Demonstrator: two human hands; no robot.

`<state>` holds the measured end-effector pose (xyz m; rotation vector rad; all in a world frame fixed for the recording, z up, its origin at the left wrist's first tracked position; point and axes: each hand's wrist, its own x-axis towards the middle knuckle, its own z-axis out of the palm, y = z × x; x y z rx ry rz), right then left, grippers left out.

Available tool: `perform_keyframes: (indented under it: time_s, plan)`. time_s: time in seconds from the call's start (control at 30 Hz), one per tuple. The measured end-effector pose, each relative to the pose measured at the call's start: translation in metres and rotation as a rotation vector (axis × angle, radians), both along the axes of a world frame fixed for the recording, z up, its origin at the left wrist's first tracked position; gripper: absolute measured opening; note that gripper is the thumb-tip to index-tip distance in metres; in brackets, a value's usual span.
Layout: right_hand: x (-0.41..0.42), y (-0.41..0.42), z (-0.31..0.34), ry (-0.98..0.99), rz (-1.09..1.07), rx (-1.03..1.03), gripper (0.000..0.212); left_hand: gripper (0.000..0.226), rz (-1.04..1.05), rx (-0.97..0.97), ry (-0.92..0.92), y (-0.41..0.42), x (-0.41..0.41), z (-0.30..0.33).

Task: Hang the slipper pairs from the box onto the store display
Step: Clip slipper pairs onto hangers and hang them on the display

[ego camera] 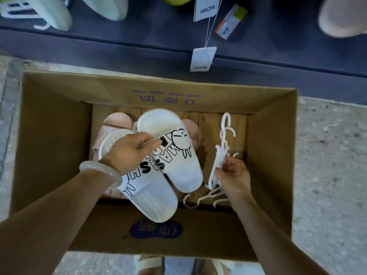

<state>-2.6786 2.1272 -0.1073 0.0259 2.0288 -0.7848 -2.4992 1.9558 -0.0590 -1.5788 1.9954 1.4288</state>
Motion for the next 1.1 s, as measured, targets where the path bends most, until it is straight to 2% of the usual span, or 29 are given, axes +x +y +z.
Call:
perform_keyframes:
  time_s: [0.1, 0.2, 0.27, 0.37, 0.47, 0.53, 0.6, 0.7, 0.8, 0.93, 1.0, 1.07, 1.1]
  plan:
    - [-0.002, 0.006, 0.064, -0.270, -0.178, -0.189, 0.026, 0.026, 0.065, 0.019, 0.017, 0.001, -0.002, 0.034]
    - [-0.010, 0.011, 0.130, -0.651, -0.225, -0.409, 0.040, 0.029, 0.120, 0.029, 0.047, -0.001, -0.010, 0.078]
    - [-0.012, 0.012, 0.166, -0.891, -0.231, -0.527, 0.044, 0.040, 0.130, 0.020, 0.078, -0.005, -0.019, 0.109]
    - [-0.010, 0.004, 0.207, -1.026, -0.166, -0.583, 0.044, 0.044, 0.136, 0.000, 0.124, -0.013, -0.033, 0.160]
    - [-0.004, -0.010, 0.251, -1.070, -0.102, -0.601, 0.039, 0.044, 0.139, -0.012, 0.143, -0.024, -0.042, 0.211]
    - [-0.003, -0.019, 0.281, -1.028, -0.050, -0.647, 0.035, 0.041, 0.165, -0.009, 0.183, -0.031, -0.045, 0.246]
    - [-0.007, -0.026, 0.311, -1.003, -0.002, -0.616, 0.044, 0.035, 0.184, -0.027, 0.222, -0.038, -0.047, 0.277]
    - [-0.013, -0.030, 0.355, -1.007, 0.071, -0.616, 0.058, 0.047, 0.166, -0.065, 0.247, -0.047, -0.048, 0.317]
    - [-0.014, -0.036, 0.390, -0.999, 0.058, -0.621, 0.057, 0.037, 0.196, -0.089, 0.250, -0.048, -0.052, 0.355]
    - [-0.013, -0.041, 0.419, -0.979, 0.077, -0.590, 0.056, 0.064, 0.317, 0.051, 0.293, -0.047, -0.052, 0.399]
    - [-0.011, -0.043, 0.431, -0.978, 0.065, -0.565, 0.058, 0.056, 0.262, 0.078, 0.290, -0.044, -0.057, 0.419]
    - [-0.006, -0.044, 0.446, -0.968, 0.065, -0.550, 0.061, 0.036, 0.151, 0.002, 0.270, -0.041, -0.051, 0.435]
    - [-0.005, -0.044, 0.451, -0.957, 0.058, -0.549, 0.062, 0.034, 0.131, -0.042, 0.261, -0.042, -0.048, 0.441]
